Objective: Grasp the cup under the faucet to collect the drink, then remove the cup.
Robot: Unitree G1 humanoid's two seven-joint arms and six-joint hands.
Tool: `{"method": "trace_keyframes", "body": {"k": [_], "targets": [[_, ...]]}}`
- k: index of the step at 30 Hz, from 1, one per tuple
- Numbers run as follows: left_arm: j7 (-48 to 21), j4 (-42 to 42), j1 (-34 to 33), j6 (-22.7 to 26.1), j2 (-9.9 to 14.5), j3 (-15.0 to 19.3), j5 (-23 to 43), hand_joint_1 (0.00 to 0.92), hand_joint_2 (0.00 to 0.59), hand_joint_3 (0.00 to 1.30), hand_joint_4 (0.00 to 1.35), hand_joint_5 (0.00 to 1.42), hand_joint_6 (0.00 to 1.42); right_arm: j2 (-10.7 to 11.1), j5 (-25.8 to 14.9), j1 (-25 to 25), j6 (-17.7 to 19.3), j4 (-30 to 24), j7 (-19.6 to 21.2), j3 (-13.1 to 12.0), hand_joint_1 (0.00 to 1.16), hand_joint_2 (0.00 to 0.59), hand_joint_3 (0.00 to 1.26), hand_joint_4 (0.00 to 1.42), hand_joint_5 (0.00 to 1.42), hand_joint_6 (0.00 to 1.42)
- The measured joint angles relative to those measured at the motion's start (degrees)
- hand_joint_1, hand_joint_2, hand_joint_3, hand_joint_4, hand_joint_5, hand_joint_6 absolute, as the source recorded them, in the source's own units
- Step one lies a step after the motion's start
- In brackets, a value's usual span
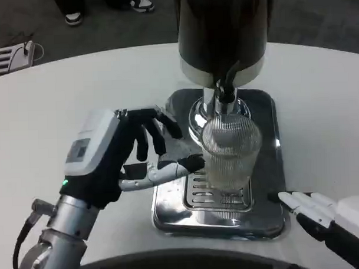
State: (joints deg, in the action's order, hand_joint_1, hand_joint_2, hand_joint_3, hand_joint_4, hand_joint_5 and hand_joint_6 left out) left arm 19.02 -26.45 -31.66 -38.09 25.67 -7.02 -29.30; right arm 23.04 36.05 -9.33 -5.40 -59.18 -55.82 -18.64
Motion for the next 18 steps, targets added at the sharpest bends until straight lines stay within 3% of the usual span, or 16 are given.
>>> {"method": "trace_keyframes", "body": {"k": [3,6,8,10,18], "targets": [[-2.0,2.9,1.9,0.0,0.5,1.9,2.9,0.07,0.037,0.58,0.71,0.87,1.18,0.0,0.5,0.1,-0.6,0.0,0.1,0.9,0.42,0.522,0.0,0.0,0.0,0.09],[-6.5,6.9,3.8,0.6,0.5,3.9,8.5,0.004,0.039,0.46,0.53,0.63,0.86,0.0,0.9,0.2,-1.2,0.0,0.4,1.6,0.42,0.522,0.0,0.0,0.0,0.09],[-10.1,10.1,4.5,1.8,0.4,4.2,11.8,0.0,0.051,0.36,0.41,0.47,0.54,0.0,1.1,0.3,-1.6,0.0,0.5,1.9,0.42,0.522,0.0,0.0,0.0,0.09],[-13.5,13.6,4.7,3.4,0.2,4.2,15.3,0.0,0.064,0.3,0.32,0.4,0.4,0.0,1.4,0.3,-1.9,0.0,0.6,2.3,0.42,0.522,0.0,0.0,0.0,0.09],[-24.8,22.7,3.1,11.7,-2.7,4.0,22.7,0.0,0.078,0.23,0.24,0.35,0.32,0.5,2.7,1.5,-4.3,0.0,0.7,4.7,0.42,0.522,0.0,0.0,0.0,0.1]]}}
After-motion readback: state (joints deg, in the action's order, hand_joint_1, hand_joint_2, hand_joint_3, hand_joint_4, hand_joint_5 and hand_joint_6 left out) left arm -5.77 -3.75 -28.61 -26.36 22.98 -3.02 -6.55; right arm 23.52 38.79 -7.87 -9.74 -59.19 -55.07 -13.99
